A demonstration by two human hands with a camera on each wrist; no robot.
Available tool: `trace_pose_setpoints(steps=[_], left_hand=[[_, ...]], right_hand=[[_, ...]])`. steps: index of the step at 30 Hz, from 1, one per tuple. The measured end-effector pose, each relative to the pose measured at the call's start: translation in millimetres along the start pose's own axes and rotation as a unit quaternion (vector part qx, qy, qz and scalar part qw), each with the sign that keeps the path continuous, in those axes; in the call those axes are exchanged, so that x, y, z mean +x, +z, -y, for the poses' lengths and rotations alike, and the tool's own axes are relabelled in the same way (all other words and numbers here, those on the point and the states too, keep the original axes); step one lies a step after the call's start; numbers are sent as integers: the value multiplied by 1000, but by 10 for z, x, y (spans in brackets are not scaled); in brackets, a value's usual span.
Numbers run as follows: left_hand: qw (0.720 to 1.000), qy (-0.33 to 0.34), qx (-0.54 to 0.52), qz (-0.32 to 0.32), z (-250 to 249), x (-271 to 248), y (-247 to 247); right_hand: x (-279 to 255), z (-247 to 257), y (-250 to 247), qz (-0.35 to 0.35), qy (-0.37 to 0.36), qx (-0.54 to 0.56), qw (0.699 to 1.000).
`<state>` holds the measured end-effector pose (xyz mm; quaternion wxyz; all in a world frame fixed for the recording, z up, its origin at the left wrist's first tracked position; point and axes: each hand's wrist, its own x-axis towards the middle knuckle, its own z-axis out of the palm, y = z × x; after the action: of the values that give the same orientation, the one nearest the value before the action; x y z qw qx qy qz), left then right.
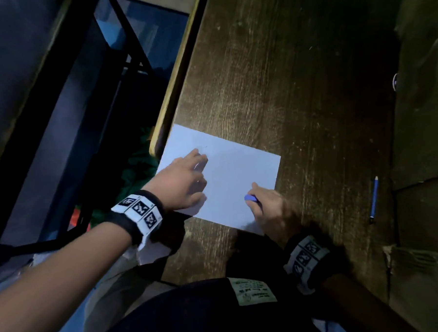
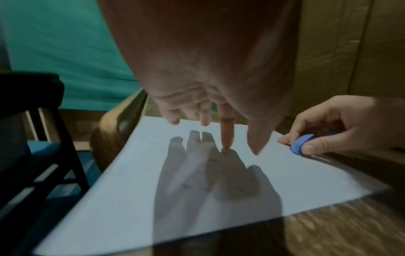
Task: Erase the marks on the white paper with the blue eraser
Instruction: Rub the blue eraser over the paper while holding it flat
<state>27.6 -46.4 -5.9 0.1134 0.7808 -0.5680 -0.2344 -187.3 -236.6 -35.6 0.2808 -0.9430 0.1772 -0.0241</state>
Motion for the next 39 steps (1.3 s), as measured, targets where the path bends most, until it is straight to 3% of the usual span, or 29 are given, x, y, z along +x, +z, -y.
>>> trace_pose_setpoints(steps=[2,3,7,11,18,21,23,25,27,29,31,34,36,37,39], left_hand=[[996,-45,-64,-37,-104,105,73],[995,-67,-69,-21,-148,159,118],[991,-111,40,66,-162,238,282],[987,-112,73,93,-64,253,341],[978,-77,150,120,-62,376,214],[982,-58,121,131,-19,411,220],[983,-56,110,133,-8,418,223],[981,-58,119,140,-4,435,228],[980,-61,124,144,-16,443,219],[979,-62,125,150,-29,449,215],[977,-67,128,154,-31,456,221],[976,-72,133,155,-34,466,224],[976,-71,134,159,-44,467,209],[975,-72,134,162,-50,459,201],[974,-72,133,169,-62,455,183]], right_hand=[[-26,62,68,-24,-49,20,998],[-12,97,78,-29,-50,37,998],[176,212,97,-39,40,90,994],[539,263,86,-9,39,93,995],[988,226,66,-63,94,112,987],[805,322,126,-64,34,81,994],[538,461,248,3,-55,25,998],[478,495,231,77,-86,44,992],[728,383,141,51,-60,66,995],[970,269,50,-30,8,67,997],[927,313,118,-74,31,72,994],[419,606,346,6,-56,61,997],[464,540,242,74,-87,65,991],[642,470,174,66,-57,64,994],[995,294,46,-16,35,48,998]])
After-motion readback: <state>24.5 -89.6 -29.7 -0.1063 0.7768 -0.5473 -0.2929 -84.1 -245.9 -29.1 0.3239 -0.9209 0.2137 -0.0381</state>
